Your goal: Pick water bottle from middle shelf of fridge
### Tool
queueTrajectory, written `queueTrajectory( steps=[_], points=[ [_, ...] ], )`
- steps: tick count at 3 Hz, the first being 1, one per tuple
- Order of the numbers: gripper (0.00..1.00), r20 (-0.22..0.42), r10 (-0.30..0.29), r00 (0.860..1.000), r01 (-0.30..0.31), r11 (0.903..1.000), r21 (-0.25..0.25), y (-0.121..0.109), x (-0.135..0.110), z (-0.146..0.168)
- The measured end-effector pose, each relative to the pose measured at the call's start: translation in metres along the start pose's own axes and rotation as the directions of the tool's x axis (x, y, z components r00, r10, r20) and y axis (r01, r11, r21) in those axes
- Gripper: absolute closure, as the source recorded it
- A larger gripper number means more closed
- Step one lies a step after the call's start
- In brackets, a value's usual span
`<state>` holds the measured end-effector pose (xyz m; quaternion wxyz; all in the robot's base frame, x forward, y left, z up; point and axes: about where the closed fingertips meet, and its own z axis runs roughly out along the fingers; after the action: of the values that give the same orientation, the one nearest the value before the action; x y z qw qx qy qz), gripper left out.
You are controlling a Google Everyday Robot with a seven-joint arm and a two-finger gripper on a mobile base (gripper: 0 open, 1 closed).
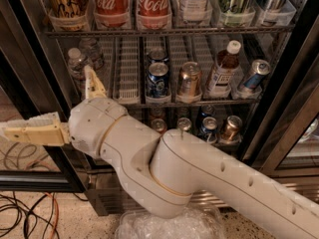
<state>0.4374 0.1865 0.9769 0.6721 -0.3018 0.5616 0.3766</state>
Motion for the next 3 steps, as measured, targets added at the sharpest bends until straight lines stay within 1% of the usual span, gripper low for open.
queueTrajectory(
  steps=[1,2,3],
  points=[
    [0.00,0.000,0.000,1.000,0.000,1.0000,0.000,0.000,0.000,0.000],
    [0.00,0.026,0.026,0.999,-0.026,0.9995,0.016,-0.003,0.000,-0.001],
    [0.00,0.084,0.135,0.987,-0.137,0.9905,0.015,0.015,0.004,0.000]
  ],
)
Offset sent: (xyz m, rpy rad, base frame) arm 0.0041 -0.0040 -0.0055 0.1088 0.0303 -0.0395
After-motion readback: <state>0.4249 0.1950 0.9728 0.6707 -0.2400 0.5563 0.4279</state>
